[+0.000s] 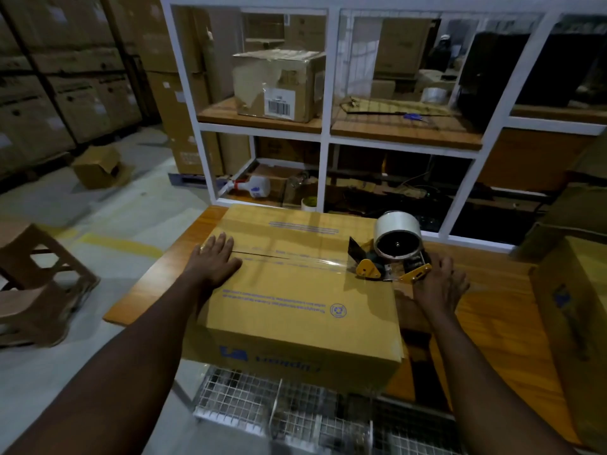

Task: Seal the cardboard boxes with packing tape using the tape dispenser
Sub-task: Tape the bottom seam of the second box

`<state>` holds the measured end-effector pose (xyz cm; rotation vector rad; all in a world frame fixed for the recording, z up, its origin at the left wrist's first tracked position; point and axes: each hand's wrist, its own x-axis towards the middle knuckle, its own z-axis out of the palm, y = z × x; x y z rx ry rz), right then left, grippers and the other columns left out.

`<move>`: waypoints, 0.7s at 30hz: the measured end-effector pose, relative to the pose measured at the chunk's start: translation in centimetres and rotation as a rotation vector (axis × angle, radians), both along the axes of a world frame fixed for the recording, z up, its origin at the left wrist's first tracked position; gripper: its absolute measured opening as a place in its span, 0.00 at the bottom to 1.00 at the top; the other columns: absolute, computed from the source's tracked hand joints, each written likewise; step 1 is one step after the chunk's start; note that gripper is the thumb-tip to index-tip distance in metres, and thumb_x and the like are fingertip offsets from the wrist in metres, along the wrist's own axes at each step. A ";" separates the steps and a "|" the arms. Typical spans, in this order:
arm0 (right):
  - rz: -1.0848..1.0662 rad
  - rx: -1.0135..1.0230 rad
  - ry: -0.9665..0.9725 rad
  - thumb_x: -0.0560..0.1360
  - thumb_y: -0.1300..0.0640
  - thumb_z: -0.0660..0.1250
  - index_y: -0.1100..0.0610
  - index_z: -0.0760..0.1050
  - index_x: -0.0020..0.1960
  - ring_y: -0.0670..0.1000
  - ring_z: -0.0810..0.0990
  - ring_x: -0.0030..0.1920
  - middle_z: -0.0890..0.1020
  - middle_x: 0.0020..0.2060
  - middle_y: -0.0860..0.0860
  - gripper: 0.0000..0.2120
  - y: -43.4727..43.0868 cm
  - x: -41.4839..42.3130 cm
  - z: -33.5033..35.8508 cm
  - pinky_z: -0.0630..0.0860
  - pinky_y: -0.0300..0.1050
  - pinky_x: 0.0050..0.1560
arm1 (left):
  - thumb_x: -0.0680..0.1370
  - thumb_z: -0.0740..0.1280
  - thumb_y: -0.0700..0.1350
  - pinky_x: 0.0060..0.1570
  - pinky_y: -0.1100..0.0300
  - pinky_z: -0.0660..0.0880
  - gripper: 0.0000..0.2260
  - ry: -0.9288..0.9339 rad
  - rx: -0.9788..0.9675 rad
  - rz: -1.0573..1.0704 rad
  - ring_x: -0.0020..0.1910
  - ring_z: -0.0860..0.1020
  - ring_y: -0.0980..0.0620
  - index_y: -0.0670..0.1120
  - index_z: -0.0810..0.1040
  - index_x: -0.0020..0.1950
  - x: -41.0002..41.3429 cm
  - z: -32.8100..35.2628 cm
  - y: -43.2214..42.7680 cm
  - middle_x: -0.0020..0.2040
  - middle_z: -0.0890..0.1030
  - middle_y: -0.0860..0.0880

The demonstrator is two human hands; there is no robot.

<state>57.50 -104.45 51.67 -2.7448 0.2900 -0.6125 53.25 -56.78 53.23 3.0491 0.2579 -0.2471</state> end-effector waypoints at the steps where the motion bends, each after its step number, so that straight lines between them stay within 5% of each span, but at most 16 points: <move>1: 0.001 0.020 0.004 0.70 0.59 0.70 0.54 0.72 0.63 0.66 0.70 0.56 0.72 0.59 0.59 0.22 0.0 0.0 -0.2 0.60 0.62 0.65 | 0.82 0.46 0.63 0.76 0.42 0.45 0.32 0.006 0.007 0.005 0.80 0.42 0.47 0.50 0.42 0.81 0.0 0.0 0.0 0.81 0.40 0.48; 6: -0.006 0.048 0.012 0.69 0.61 0.71 0.54 0.71 0.65 0.65 0.69 0.58 0.72 0.61 0.59 0.26 0.4 -0.3 -0.1 0.61 0.59 0.63 | 0.81 0.47 0.63 0.75 0.38 0.42 0.34 0.019 0.008 0.070 0.79 0.41 0.42 0.46 0.41 0.81 0.0 0.2 -2.9 0.81 0.39 0.45; 15: 0.015 0.075 -0.001 0.70 0.60 0.69 0.54 0.71 0.64 0.65 0.69 0.58 0.72 0.59 0.60 0.23 0.6 -0.6 -0.1 0.60 0.60 0.65 | 0.78 0.49 0.70 0.75 0.38 0.41 0.42 0.037 -0.013 -0.276 0.79 0.40 0.41 0.44 0.41 0.81 -0.5 0.3 -20.2 0.81 0.39 0.45; 21: 0.039 0.027 0.060 0.72 0.58 0.69 0.55 0.70 0.66 0.65 0.69 0.58 0.71 0.60 0.60 0.23 0.2 -0.6 0.3 0.61 0.58 0.63 | 0.66 0.48 0.81 0.73 0.33 0.39 0.57 0.023 -0.107 -0.116 0.78 0.36 0.38 0.41 0.38 0.80 -1.6 0.2 -27.1 0.80 0.37 0.42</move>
